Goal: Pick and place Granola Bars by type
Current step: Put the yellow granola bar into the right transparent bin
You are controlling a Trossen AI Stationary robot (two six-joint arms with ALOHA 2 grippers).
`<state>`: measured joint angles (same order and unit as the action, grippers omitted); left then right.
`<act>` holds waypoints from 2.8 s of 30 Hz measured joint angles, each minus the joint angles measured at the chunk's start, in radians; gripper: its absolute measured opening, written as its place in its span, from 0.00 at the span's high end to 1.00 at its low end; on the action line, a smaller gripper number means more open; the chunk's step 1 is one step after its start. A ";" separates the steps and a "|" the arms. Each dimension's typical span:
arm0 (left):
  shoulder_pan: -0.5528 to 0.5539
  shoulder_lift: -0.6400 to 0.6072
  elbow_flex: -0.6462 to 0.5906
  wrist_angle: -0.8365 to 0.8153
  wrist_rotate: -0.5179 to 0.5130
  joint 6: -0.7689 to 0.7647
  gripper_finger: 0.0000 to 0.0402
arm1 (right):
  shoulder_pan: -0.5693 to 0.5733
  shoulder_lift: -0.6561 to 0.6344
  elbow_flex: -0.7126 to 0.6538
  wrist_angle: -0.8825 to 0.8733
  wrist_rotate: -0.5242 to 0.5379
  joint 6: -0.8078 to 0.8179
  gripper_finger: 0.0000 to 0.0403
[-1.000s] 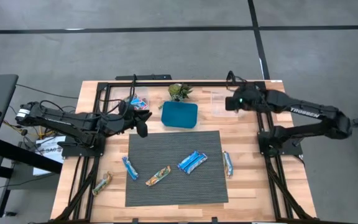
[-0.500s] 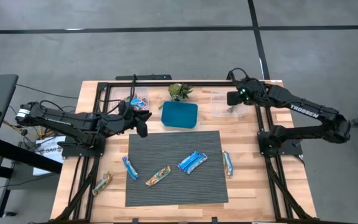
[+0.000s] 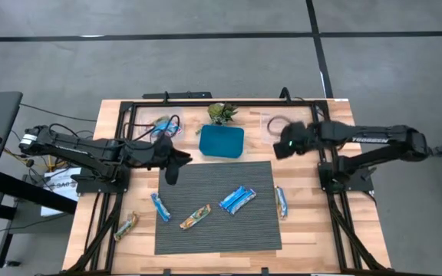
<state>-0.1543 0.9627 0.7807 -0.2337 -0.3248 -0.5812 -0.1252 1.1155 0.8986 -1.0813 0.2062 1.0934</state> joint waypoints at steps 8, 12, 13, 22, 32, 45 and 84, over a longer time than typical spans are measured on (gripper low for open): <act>0.000 0.000 0.000 -0.001 0.101 0.003 0.80 | 0.287 0.169 0.000 0.022 -0.103 0.265 0.55; 0.000 0.000 0.000 -0.002 0.124 0.003 0.80 | 0.383 0.246 0.000 0.080 -0.174 0.342 0.55; 0.000 0.000 0.000 -0.003 0.130 0.004 0.80 | 0.404 0.262 0.000 0.105 -0.186 0.354 0.55; 0.000 0.000 0.000 -0.011 0.141 0.024 0.80 | 0.518 0.389 0.000 0.186 -0.249 0.514 0.56; 0.000 0.000 0.000 -0.022 0.178 0.044 0.80 | 0.528 0.512 0.001 0.303 -0.314 0.480 0.57; 0.000 0.000 0.000 -0.022 0.183 0.044 0.80 | 0.523 0.549 0.001 0.302 -0.331 0.477 0.86; 0.000 0.000 0.000 0.045 -0.252 -0.004 0.80 | -0.337 0.049 0.002 0.200 0.136 -0.154 0.91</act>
<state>-0.1543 0.9623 0.7807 -0.1886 -0.5766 -0.5851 -0.4620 1.1645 0.9005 -0.8818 0.3424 0.9391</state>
